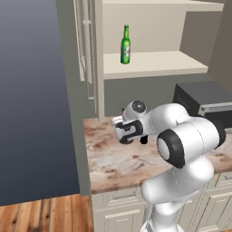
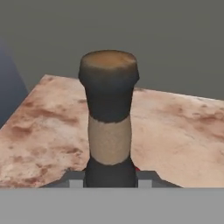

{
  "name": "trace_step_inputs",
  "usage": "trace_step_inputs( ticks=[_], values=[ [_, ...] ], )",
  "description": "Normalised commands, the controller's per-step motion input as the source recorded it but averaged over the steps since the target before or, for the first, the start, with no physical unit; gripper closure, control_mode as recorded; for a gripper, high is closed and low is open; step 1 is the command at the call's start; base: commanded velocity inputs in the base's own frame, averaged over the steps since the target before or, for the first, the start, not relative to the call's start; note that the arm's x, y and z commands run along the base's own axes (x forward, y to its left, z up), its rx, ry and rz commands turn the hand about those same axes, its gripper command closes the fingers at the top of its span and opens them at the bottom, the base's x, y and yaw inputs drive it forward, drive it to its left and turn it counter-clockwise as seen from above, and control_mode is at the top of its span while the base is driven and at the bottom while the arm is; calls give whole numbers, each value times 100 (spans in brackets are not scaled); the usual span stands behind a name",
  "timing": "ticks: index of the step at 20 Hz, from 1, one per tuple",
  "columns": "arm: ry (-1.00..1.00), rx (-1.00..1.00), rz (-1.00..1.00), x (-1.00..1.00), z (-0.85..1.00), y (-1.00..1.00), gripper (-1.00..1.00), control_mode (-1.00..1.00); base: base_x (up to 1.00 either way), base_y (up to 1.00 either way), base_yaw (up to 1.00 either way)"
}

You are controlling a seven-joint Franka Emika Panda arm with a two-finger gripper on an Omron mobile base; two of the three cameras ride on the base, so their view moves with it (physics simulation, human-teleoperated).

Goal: Sort all alcoholic drinks to one cabinet, and non-alcoholic drinks to the other.

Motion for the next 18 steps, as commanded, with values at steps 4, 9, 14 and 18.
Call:
trace_step_inputs(
  ticks=[4,9,14,18],
  values=[
    [-3,-9,0,-63,100,13,100,-100,0,0,0],
    [-4,-8,0,-47,100,5,100,-100,0,0,0],
    [0,-2,0,-36,100,0,100,-100,0,0,0],
    [0,0,0,-29,100,-1,100,-100,0,0,0]
  ],
)
